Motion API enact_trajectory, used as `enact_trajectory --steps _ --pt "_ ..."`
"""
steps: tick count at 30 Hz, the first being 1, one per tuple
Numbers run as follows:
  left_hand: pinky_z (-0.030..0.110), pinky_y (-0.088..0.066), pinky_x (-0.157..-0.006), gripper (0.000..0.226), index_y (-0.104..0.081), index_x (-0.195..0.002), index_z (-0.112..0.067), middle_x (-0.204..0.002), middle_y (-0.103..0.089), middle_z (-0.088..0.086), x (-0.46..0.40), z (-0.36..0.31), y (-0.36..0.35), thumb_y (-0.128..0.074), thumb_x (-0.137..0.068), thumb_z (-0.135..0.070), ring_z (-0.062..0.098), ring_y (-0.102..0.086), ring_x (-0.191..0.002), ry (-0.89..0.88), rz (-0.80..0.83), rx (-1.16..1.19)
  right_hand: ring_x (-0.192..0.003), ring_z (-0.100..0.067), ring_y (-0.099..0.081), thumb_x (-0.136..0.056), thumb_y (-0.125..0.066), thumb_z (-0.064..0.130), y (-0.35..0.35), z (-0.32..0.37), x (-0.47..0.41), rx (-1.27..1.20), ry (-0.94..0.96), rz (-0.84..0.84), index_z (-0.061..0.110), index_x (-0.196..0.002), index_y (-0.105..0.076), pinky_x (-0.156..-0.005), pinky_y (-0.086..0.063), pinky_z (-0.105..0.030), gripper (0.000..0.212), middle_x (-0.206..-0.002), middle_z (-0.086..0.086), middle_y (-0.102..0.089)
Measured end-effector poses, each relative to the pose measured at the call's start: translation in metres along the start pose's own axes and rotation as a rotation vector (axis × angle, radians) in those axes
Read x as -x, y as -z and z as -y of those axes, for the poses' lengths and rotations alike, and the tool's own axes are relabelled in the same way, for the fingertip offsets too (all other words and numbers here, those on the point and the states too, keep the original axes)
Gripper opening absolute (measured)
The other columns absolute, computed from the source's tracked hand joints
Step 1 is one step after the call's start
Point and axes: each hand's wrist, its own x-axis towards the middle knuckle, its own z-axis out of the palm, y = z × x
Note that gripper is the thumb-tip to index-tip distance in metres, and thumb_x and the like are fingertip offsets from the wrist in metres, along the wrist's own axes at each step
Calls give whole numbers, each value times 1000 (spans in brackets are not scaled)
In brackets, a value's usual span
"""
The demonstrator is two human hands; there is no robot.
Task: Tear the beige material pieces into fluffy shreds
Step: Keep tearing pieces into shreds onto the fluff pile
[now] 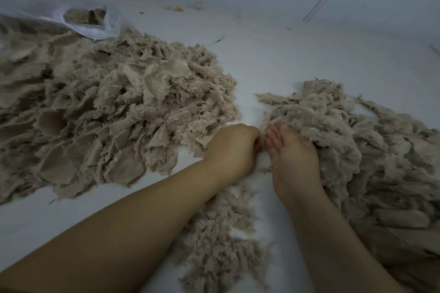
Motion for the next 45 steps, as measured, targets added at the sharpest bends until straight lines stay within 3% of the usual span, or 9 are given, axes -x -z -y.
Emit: enact_trajectory --steps 8,14,16,21,28,31,36,41,45 --pt "33 -35 -63 26 -47 -74 -17 -72 -43 -7 40 11 11 -61 -95 -24 18 -46 -70 43 -55 162 -117 -13 -54 -104 -51 16 4 -4 -4 232 47 -61 9 -145 -49 -89 -43 -23 41 -144 -5 -53" --pt "44 -45 -66 5 -54 -92 -7 -85 -55 6 38 5 15 -55 -95 -11 22 -48 -73 63 -118 323 -65 -9 -57 -94 -66 11 4 -3 5 333 166 5 20 -84 -67 -58 -48 -21 13 -76 2 -64" --pt "47 -47 -62 2 -55 -95 -9 -81 -59 7 36 3 15 -54 -95 -11 25 -53 -70 29 -80 337 -67 -15 -60 -95 -64 14 2 -2 8 322 168 97 20 -85 -70 -58 -49 -25 13 -76 -1 -69" --pt "42 -52 -67 12 -60 -99 -14 -90 -67 1 34 5 11 -56 -92 -5 21 -62 -80 -5 -76 429 -93 -11 -72 -103 -52 22 -2 -2 9 362 69 247 19 -107 -75 -71 -53 -19 23 -103 -3 -77" --pt "13 -40 -58 10 -57 -87 -18 -79 -56 -10 42 -1 14 -59 -91 -8 4 -52 -65 -44 -268 611 -105 -40 -68 -104 -49 31 -2 1 9 355 7 179 12 -103 -73 -96 -54 -55 31 -113 -27 -69" --pt "20 -42 -58 8 -60 -90 -12 -79 -56 -7 41 7 17 -65 -89 -6 5 -51 -62 36 -354 499 -95 -30 -70 -101 -57 26 0 0 11 401 86 211 16 -100 -75 -68 -55 -32 20 -103 -21 -72" --pt "11 -42 -57 2 -69 -83 -4 -69 -57 -13 38 7 23 -69 -84 -6 -3 -49 -57 -32 -563 410 -72 -14 -62 -105 -49 21 0 -1 11 407 84 287 21 -98 -76 -57 -49 -21 28 -83 -6 -71" --pt "20 -53 -72 10 -72 -86 -1 -95 -68 1 38 6 23 -68 -83 7 8 -65 -84 -84 -531 590 -58 -9 -57 -103 -51 15 0 0 10 375 62 327 19 -97 -76 -52 -46 -20 27 -75 -4 -68" --pt "17 -46 -61 14 -72 -90 -8 -96 -59 1 36 13 26 -66 -87 4 13 -55 -66 56 -481 684 -59 -10 -51 -96 -59 2 4 0 6 339 60 308 17 -96 -77 -56 -48 -19 24 -72 -5 -64"
